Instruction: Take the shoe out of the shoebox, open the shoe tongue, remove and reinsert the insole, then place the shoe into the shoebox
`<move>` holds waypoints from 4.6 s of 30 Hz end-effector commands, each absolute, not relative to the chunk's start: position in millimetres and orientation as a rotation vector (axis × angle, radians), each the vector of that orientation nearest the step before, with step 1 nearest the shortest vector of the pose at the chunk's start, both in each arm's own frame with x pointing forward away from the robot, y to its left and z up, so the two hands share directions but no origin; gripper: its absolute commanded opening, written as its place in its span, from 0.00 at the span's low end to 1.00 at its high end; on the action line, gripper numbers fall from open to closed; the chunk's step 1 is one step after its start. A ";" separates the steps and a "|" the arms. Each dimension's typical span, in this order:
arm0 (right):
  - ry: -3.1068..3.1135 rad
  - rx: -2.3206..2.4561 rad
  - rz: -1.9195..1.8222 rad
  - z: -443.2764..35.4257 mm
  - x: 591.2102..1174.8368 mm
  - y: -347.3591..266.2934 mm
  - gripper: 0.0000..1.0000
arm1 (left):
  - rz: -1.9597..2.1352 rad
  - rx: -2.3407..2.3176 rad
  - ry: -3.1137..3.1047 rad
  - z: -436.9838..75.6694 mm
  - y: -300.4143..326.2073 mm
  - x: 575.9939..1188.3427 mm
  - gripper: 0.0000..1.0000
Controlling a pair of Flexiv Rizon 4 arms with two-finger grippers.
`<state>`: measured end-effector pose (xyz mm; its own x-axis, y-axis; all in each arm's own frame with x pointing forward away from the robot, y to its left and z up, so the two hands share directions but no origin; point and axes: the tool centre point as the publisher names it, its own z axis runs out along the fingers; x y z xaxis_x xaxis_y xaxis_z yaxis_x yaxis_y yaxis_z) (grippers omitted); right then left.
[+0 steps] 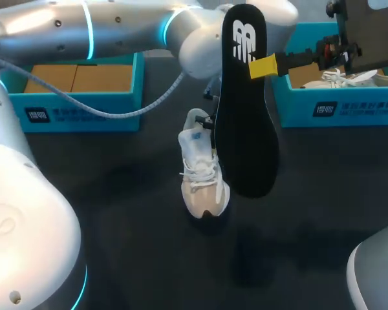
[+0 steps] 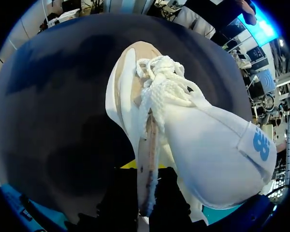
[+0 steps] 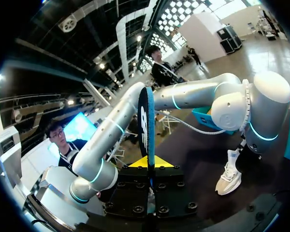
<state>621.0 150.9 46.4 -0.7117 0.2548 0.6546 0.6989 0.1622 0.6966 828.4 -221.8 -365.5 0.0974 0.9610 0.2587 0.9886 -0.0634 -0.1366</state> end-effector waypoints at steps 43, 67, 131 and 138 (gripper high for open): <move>-2.061 -0.906 -1.562 47.1 623.7 154.1 0.00 | 0.321 -1.974 -2.336 -291.0 -223.6 847.7 1.00; -2.061 -0.906 -1.562 47.1 623.7 154.1 0.00 | 1.110 -2.136 -2.412 -159.2 -126.9 816.1 1.00; -1.463 -1.199 -1.013 14.1 783.7 148.8 0.00 | 1.925 -2.508 -2.539 -63.3 -63.9 806.2 1.00; -1.350 -1.283 -0.976 -8.3 802.5 156.1 0.00 | 2.049 -2.538 -2.557 -58.2 -81.9 799.7 1.00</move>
